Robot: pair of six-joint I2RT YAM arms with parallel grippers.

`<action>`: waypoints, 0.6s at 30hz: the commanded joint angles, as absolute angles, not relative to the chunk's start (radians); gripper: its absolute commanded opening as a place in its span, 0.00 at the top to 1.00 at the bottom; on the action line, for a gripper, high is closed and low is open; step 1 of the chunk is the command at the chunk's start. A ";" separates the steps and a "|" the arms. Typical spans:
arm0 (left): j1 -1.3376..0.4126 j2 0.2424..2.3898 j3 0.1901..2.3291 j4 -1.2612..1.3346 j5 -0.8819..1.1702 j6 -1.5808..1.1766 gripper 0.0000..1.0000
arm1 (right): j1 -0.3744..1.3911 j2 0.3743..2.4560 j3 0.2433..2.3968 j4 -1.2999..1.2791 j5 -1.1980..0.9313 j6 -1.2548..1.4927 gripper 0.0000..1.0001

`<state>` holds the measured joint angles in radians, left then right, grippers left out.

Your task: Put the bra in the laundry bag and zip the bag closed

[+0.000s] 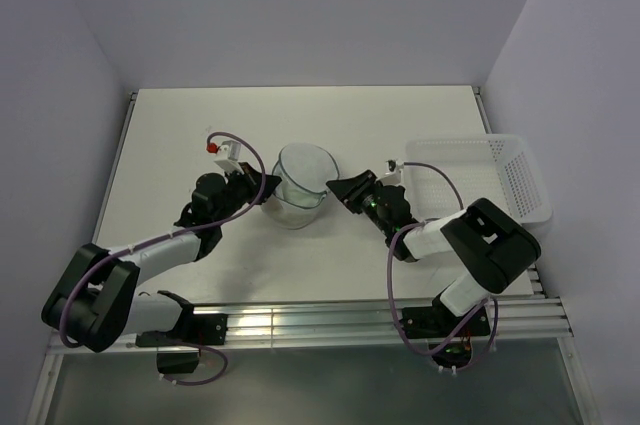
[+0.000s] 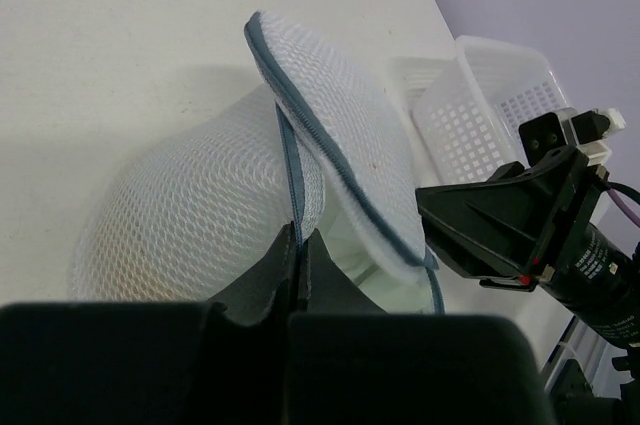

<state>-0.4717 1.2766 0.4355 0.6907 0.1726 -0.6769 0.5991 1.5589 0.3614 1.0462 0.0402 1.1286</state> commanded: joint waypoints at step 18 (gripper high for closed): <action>-0.465 0.984 0.424 0.355 0.006 -0.758 0.27 | 0.669 1.460 0.330 1.091 0.115 1.066 1.00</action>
